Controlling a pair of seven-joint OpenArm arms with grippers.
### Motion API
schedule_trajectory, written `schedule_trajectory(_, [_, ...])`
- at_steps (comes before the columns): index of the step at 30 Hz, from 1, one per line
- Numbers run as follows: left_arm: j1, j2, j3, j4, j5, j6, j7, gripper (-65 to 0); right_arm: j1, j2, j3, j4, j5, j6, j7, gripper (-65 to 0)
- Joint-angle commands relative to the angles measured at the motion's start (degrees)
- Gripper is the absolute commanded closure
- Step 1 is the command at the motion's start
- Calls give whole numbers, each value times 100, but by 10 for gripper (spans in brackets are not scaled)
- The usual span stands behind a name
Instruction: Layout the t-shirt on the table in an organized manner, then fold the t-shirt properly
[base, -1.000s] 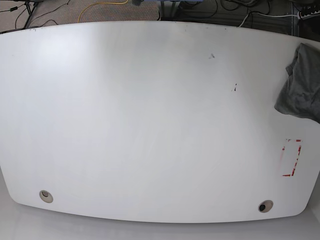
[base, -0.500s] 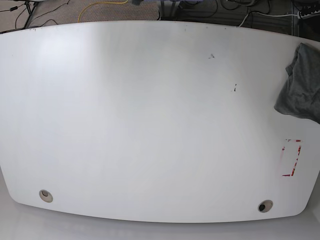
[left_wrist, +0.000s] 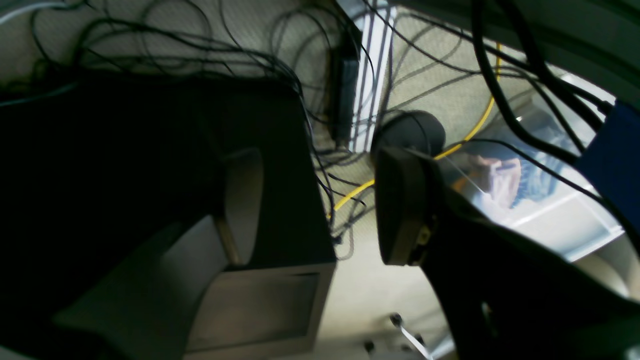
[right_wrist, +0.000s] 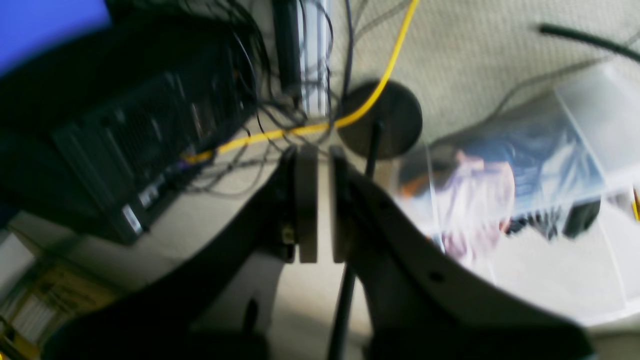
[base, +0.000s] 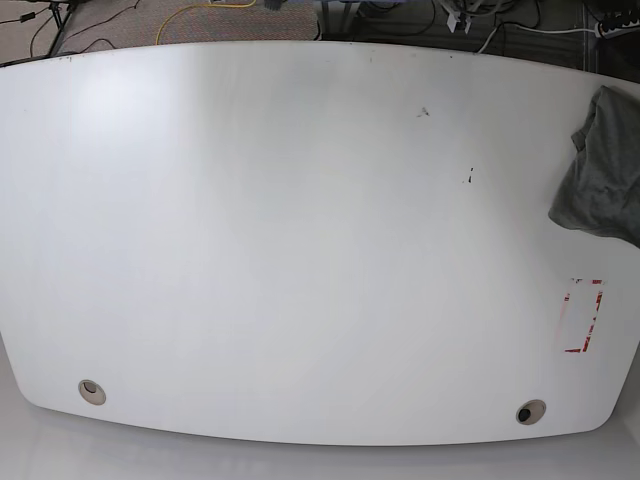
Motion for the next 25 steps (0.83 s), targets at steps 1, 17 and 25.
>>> schedule_trajectory(1, [-123, -40, 1, -200, 15, 84, -26, -322, 102, 51, 11, -201, -10, -92, 0, -40])
schedule_trajectory(17, [-307, -40, 915, -323, -20, 928, -17, -324, 559, -80, 11, -571, -18, -435, 9, -40])
schedule_trajectory(25, [-307, -31, 915, -314, -20, 928, -35, -324, 559, -168, 11, -571, -10, -435, 26, -40])
